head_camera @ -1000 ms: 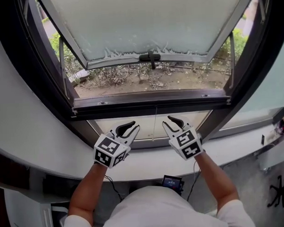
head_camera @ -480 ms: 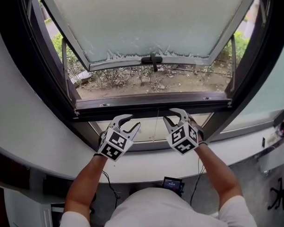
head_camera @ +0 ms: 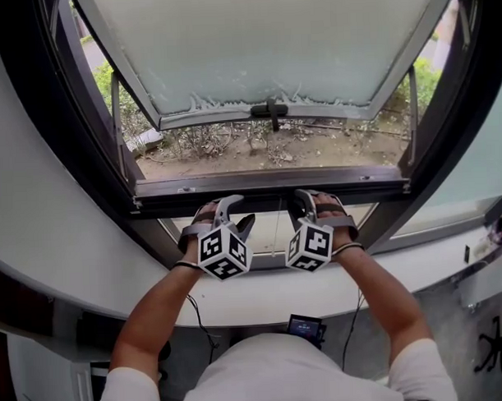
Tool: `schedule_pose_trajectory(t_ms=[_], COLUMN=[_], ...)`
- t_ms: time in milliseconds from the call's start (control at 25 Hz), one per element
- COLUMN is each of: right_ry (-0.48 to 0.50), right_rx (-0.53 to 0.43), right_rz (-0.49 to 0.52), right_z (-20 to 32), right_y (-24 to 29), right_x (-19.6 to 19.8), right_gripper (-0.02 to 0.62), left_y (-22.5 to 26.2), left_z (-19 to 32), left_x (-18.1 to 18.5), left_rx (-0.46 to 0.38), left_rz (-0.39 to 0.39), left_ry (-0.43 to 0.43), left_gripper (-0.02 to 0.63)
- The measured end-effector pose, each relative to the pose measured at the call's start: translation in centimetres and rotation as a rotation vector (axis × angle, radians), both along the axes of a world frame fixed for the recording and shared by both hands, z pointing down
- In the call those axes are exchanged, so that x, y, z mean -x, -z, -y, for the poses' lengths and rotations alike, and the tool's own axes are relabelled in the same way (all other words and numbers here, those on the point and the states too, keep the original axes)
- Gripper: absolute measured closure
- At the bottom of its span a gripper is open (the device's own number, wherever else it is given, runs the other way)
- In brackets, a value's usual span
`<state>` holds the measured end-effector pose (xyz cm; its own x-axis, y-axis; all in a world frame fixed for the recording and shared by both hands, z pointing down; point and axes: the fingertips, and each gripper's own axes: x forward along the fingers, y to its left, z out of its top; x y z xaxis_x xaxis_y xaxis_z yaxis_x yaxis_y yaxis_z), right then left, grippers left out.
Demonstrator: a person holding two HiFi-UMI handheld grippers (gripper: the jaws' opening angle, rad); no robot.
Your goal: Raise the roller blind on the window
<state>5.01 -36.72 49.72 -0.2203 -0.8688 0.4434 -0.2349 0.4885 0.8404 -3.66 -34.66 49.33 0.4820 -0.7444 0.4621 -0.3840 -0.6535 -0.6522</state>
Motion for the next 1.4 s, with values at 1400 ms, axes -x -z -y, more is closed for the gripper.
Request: schedule_pose_trajectory(t_ms=[1400], right_ry=[-0.055], right_rx=[-0.078], right_rz=[-0.245], right_z=[-0.3], right_y=[-1.7], right_x=[0.6], right_gripper=[0.462], left_y=[-2.2], left_z=[0.7], left_x=[-0.8], left_rx=[-0.024], left_rz=[0.277], left_ry=[0.007], left_gripper=[0.422])
